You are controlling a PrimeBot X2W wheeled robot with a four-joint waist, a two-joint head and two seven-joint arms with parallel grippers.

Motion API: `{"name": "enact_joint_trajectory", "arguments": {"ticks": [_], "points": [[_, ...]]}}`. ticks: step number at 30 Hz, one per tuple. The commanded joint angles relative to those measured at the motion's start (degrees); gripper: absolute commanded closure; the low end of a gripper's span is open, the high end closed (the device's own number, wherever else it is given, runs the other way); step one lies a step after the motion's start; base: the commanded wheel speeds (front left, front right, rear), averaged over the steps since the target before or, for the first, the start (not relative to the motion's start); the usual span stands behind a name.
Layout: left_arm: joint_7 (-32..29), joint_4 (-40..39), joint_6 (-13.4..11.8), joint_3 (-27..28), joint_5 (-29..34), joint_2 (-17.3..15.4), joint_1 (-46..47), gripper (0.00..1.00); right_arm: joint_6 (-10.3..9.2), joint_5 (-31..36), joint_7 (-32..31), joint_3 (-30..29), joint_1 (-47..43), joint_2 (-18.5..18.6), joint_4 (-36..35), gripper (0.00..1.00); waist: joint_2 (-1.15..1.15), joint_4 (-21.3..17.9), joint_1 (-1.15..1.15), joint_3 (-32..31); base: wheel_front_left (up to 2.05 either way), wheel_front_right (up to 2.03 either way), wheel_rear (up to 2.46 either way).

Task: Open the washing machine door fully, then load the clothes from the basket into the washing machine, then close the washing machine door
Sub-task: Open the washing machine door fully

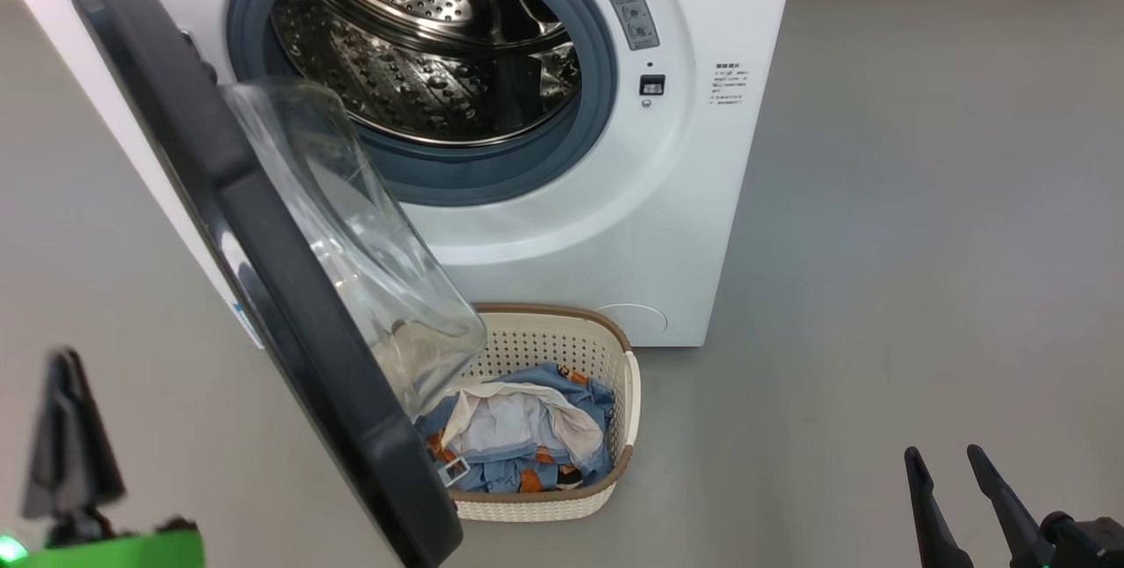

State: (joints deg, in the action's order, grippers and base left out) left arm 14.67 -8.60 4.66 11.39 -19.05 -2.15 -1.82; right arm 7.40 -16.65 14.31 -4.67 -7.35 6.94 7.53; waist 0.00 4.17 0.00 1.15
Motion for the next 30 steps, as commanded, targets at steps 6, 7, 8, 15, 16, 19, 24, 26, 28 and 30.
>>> {"name": "enact_joint_trajectory", "arguments": {"ticks": [6,7,8,15,16,19,24,26,28,30], "points": [[0.33,-13.86,-0.36,-0.34,3.09,-0.73,6.77,1.00,0.09,0.44,0.69,0.69,-0.41,0.63,-1.65,0.00,0.00,1.31,0.00,-0.53,0.00,0.00,0.00],[0.33,-15.52,-0.33,-1.71,3.42,-0.73,7.29,1.00,0.09,0.43,0.69,0.63,-0.50,0.56,-1.66,0.00,0.00,1.50,0.00,-0.64,0.00,0.00,0.00],[0.33,-17.04,-0.30,-3.20,3.78,-0.73,7.77,1.00,0.09,0.40,0.69,0.61,-0.59,0.47,-1.66,0.00,0.00,1.69,0.00,-0.73,0.00,0.00,0.00],[-4.21,-24.78,0.26,-14.56,4.93,-0.73,10.55,1.00,0.09,0.27,0.69,0.38,-1.45,0.00,-1.73,0.00,0.00,2.94,0.00,-1.23,0.00,0.00,0.00],[-5.77,-25.83,0.39,-17.34,4.44,-0.73,10.94,1.00,0.09,0.27,0.69,0.31,-1.53,-0.05,-1.76,0.00,0.00,3.12,0.00,-1.23,0.00,0.00,0.00],[-10.32,-26.74,0.12,-25.92,1.40,-0.73,10.73,1.00,0.09,0.30,0.69,0.20,-1.64,-0.20,-1.82,0.00,0.00,3.59,0.00,-1.15,0.00,0.00,0.00],[-15.31,-23.09,-2.17,-35.47,-4.51,-0.73,8.00,1.00,0.09,0.21,0.69,0.10,-1.73,-0.36,-1.81,0.00,0.00,4.58,0.00,-0.82,0.00,0.00,0.00],[-16.97,-20.67,-2.75,-37.39,-5.38,-0.80,6.95,1.00,0.09,0.18,0.69,-0.01,-1.82,-0.42,-1.78,0.00,0.00,5.06,0.00,-0.66,0.00,0.00,0.00],[-17.99,-18.92,-3.12,-38.65,-6.21,-0.80,5.83,1.00,0.09,0.12,0.69,0.00,-1.76,-0.39,-1.70,0.00,0.00,5.53,0.00,-0.36,0.00,0.00,0.00],[-18.52,-17.76,-3.61,-39.45,-6.46,-0.79,5.07,1.00,0.09,0.08,0.69,-0.11,-1.62,-0.34,-1.75,0.00,0.00,6.07,0.00,0.00,0.00,0.00,0.00]]}}
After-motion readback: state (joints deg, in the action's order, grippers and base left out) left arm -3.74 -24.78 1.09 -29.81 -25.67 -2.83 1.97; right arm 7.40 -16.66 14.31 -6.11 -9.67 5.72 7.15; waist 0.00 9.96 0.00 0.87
